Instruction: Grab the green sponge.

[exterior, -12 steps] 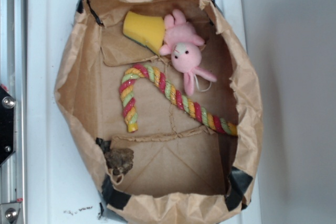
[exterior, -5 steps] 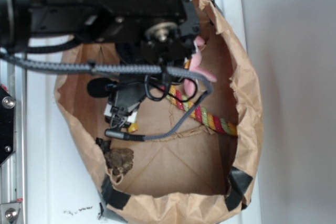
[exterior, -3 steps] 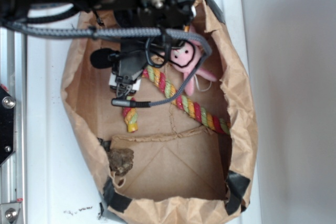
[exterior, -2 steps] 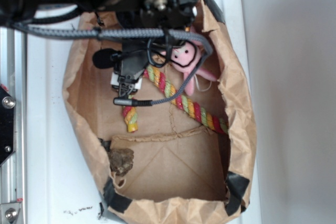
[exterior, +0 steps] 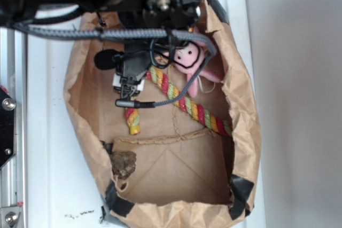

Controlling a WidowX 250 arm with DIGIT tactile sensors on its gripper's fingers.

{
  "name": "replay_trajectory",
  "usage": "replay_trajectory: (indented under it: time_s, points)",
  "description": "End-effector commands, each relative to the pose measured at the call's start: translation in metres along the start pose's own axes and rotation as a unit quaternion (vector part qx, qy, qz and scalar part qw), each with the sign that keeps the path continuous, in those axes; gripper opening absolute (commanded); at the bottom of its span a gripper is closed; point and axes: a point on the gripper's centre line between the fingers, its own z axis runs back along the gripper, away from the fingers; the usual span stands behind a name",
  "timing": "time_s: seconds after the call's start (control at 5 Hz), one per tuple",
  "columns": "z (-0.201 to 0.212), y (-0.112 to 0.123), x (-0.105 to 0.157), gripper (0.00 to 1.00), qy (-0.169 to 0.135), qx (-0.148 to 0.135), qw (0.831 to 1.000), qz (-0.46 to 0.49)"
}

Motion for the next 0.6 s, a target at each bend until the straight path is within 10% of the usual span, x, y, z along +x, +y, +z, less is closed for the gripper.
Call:
replay_trajectory:
  time_s: [0.0,0.4]
  points:
    - [0.013,-0.023,0.006,1.0,-0.057,0.019,0.993,-0.099]
    - [-0.006,0.001,0.012,1.0,-0.037,0.045,0.995,-0.078]
